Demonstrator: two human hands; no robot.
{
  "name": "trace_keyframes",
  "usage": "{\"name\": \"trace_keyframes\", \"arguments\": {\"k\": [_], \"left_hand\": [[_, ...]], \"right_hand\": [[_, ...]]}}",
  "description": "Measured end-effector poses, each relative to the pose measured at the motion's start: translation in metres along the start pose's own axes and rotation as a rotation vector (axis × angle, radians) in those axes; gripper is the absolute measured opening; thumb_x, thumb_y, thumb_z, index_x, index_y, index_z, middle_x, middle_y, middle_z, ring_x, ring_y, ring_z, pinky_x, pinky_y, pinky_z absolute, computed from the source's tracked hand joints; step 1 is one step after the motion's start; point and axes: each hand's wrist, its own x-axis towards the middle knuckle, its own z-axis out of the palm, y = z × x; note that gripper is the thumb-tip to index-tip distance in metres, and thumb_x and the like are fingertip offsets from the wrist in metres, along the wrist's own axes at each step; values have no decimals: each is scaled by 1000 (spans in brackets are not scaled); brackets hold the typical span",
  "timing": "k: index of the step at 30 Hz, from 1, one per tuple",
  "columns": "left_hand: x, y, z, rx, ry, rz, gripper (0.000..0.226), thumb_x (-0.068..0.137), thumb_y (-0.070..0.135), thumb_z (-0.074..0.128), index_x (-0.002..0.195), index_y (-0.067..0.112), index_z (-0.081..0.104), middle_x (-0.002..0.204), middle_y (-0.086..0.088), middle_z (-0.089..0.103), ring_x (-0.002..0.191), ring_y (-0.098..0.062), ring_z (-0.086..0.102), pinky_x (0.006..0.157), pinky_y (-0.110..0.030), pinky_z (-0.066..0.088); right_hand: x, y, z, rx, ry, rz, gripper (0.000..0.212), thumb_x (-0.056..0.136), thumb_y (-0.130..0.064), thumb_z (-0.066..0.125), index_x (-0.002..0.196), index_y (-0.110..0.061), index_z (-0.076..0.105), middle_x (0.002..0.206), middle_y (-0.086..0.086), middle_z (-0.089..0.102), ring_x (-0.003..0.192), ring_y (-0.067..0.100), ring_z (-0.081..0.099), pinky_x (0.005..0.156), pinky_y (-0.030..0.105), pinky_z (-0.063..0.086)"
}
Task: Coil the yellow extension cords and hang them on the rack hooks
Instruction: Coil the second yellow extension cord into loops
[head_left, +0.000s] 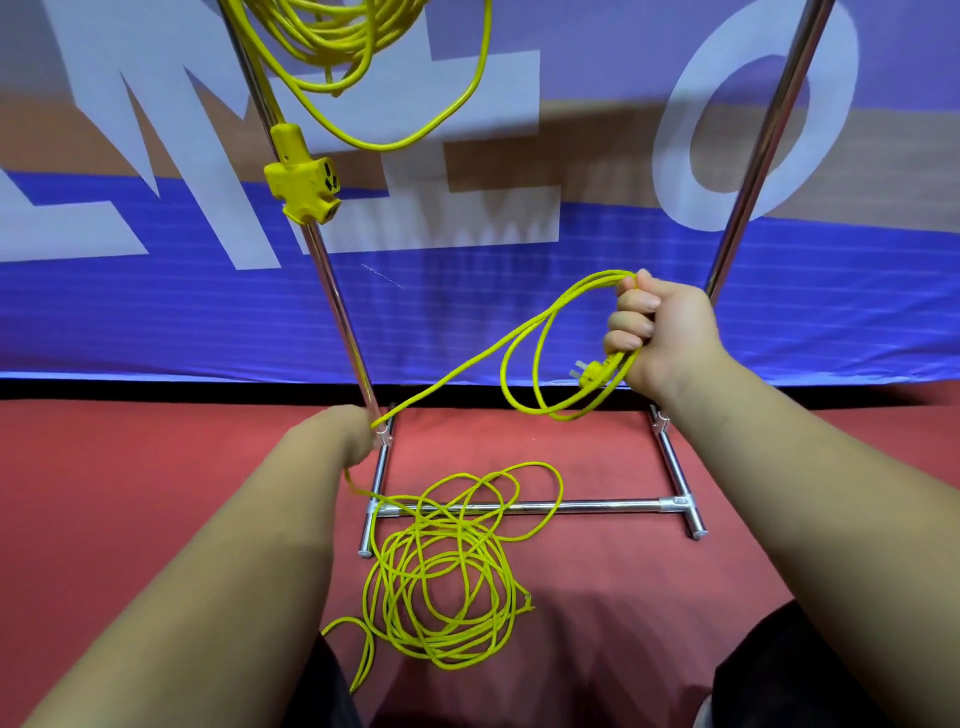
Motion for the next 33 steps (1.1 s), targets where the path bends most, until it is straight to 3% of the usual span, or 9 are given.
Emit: {"name": "trace_keyframes", "arguments": {"k": [6,9,12,17,23,25,27,29,33], "left_hand": [[-5,-7,-5,34,50,-115,26,100,10,50,125,6,58,109,-12,67,96,-31,66,81,-40,53],[-12,12,-14,-36,108,17,27,104,16,49,126,3,41,110,-14,66,91,-33,64,80,-45,51],[-25,41,-27,-84,159,236,23,107,27,50,107,12,33,93,-9,65,73,-27,60,70,-44,48],[-49,76,-51,-120,320,629,17,97,34,69,93,26,54,91,5,55,90,-23,57,79,-44,50],[-63,89,-56,-326,366,725,14,83,39,84,92,37,74,89,8,59,89,-10,60,81,-41,52],[-65,92,-57,-402,365,673,27,78,41,88,95,33,69,87,8,63,83,-7,60,77,-35,53],[-66,90,-59,-477,354,597,36,75,43,91,94,29,64,84,8,66,75,-3,58,71,-28,50],[-64,85,-60,-496,328,569,34,76,45,90,90,28,64,83,6,68,71,-3,57,66,-25,48],[-55,69,-55,-463,239,583,24,84,39,84,89,28,64,84,8,66,72,-5,55,67,-25,47]], "right_hand": [[4,-3,-6,-57,32,-88,27,112,-31,44,91,-18,56,56,-11,34,44,8,22,45,23,19],[7,-1,-4,-186,28,-123,29,113,-31,41,92,-18,56,58,-11,37,43,8,26,44,24,26],[10,3,-4,-332,67,-137,27,113,-31,42,96,-17,58,60,-9,40,44,9,28,43,24,27],[18,16,-8,-660,70,-36,25,107,-37,54,96,-16,62,64,-6,47,45,9,27,42,24,23],[5,50,-5,-1098,-160,191,15,100,-29,66,100,-15,63,99,7,79,49,11,33,47,23,26],[-1,58,1,-1199,-234,214,19,99,-33,70,99,-14,66,85,2,74,49,11,33,47,23,26],[-5,61,5,-1228,-301,223,25,95,-38,75,96,-16,65,67,1,51,49,11,29,44,23,25],[-9,60,8,-1234,-348,239,26,94,-38,78,90,-18,61,60,-3,37,48,11,26,43,24,24],[-16,55,15,-1217,-431,258,19,99,-27,72,84,-16,68,53,-5,32,44,10,22,42,22,21]]}}
